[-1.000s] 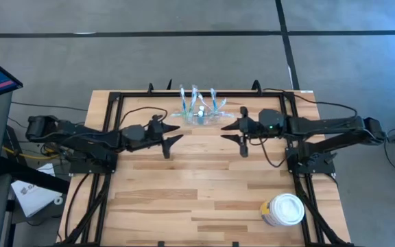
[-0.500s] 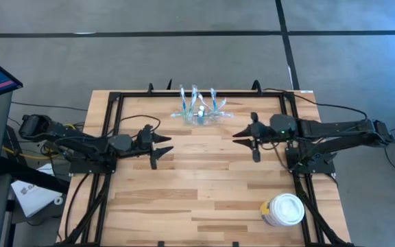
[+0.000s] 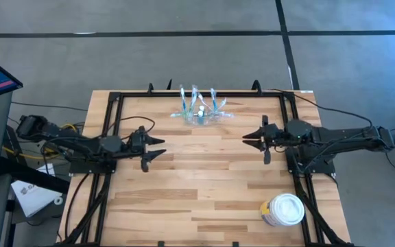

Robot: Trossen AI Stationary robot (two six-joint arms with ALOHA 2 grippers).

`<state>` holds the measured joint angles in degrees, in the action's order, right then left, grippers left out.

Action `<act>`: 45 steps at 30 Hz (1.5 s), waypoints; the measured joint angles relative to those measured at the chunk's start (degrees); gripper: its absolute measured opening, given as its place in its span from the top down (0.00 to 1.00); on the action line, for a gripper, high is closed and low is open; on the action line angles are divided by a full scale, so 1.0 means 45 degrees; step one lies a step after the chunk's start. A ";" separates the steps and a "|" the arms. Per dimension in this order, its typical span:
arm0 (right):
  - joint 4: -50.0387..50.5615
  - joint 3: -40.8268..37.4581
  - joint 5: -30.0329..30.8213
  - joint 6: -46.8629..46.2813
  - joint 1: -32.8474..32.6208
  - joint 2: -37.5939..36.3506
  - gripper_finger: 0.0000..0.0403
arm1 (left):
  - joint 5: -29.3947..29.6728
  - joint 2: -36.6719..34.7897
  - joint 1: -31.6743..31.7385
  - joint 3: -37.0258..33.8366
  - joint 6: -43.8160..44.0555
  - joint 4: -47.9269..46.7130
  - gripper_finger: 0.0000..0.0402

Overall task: Pick & Place toothbrushing station
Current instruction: Return to Home Position

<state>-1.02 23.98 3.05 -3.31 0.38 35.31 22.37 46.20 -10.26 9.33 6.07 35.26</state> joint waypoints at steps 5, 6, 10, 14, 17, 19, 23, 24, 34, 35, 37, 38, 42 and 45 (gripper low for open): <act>-0.0498 -0.1043 0.0000 -0.0047 0.0000 -0.0948 0.84 | -0.0029 -0.1114 0.0133 -0.0892 -0.0005 -0.0002 0.55; -0.0580 -0.1267 0.0005 -0.0049 0.0001 -0.1201 0.84 | -0.0029 -0.1341 0.0162 -0.1088 0.0007 0.0002 0.55; -0.1240 -0.2380 0.0120 -0.0251 0.0005 -0.2156 0.84 | -0.0316 -0.2284 0.0204 -0.1919 0.0005 0.0001 0.55; -0.1356 -0.3578 0.0636 -0.0388 0.0015 -0.3447 0.84 | -0.0985 -0.2924 0.0189 -0.1988 0.0046 -0.1126 0.57; -0.1682 -0.4555 0.0641 -0.0489 0.0010 -0.4538 0.84 | -0.1612 -0.3028 0.0189 -0.1988 0.0078 -0.1539 0.59; -0.1992 -0.5186 0.0635 -0.0881 0.0010 -0.5259 0.84 | -0.1672 -0.3123 0.0189 -0.1988 0.0078 -0.1416 0.60; -0.0876 -0.5219 0.0707 -0.1277 0.0000 -0.6459 0.84 | -0.1518 -0.3511 0.0189 -0.1988 -0.0013 -0.1332 0.62; -0.0598 -0.5219 0.0638 -0.1258 -0.0016 -0.6688 0.84 | -0.1535 -0.3607 0.0189 -0.1988 -0.0089 -0.1364 0.62; -0.0203 -0.5224 0.1001 -0.0204 -0.0461 -0.7817 0.84 | -0.1642 -0.5968 0.0186 -0.1988 -0.0525 -0.2505 0.64; -0.0209 -0.5224 0.1001 -0.0229 -0.0468 -0.7810 0.84 | -0.1642 -0.6235 0.0164 -0.1988 -0.0427 -0.2894 0.64; -0.0217 -0.5224 0.1004 -0.0221 -0.0588 -0.7814 0.84 | -0.1646 -0.6692 0.0155 -0.1988 -0.0301 -0.3579 0.64; -0.0308 -0.5224 0.1019 -0.0167 -0.0630 -0.7814 0.84 | -0.1623 -0.6951 0.0155 -0.1988 -0.0296 -0.3909 0.64; -0.0629 -0.5229 0.1020 0.0172 -0.0763 -0.7814 0.84 | -0.1578 -0.8130 0.0155 -0.1988 -0.0255 -0.4787 0.64; -0.0622 -0.5229 0.1013 0.0178 -0.0760 -0.7814 0.84 | -0.0457 -0.9315 0.0151 -0.1988 -0.0153 -0.6295 0.64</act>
<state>-3.81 0.45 7.61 -2.51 -3.04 0.14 20.32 4.28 -9.58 0.38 5.38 6.94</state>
